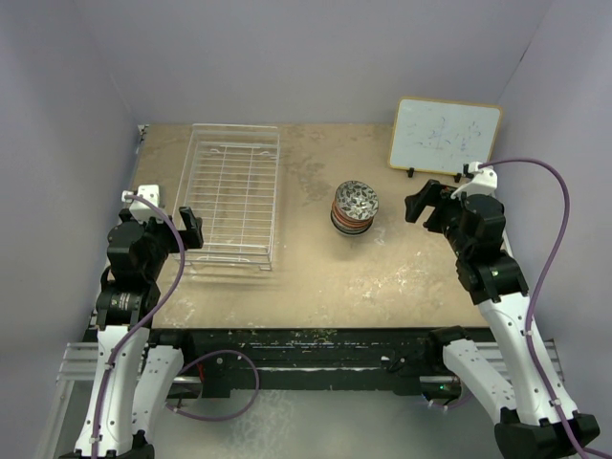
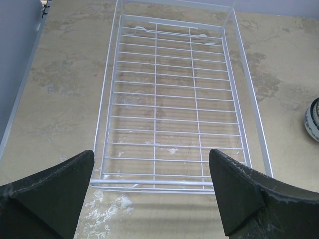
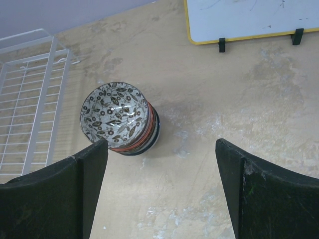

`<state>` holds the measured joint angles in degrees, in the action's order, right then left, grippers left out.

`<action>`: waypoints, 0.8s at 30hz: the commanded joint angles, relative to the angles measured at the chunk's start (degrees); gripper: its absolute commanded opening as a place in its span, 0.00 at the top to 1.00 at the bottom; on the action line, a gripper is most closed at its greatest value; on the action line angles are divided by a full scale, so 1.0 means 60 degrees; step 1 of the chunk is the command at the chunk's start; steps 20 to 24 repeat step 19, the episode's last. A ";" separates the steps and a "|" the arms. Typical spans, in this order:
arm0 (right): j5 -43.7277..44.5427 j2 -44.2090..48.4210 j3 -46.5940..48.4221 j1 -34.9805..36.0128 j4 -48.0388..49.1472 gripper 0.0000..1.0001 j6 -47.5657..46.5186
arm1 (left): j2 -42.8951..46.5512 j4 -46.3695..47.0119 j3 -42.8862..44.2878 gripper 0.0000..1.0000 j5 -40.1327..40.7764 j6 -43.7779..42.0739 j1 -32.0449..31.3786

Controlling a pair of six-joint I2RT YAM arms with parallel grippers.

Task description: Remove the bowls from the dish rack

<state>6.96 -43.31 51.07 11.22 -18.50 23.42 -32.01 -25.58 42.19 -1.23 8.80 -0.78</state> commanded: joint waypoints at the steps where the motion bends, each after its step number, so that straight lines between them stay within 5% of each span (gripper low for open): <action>1: 0.0152 0.0103 -0.0059 0.0004 0.0495 0.11 -0.0048 | 0.0012 0.0162 0.0043 0.01 0.0117 0.0008 0.0027; 24: 0.0158 0.0038 -0.0092 0.0004 0.0567 0.12 -0.0008 | 0.0001 0.0129 0.0028 0.01 0.0206 0.0022 0.0027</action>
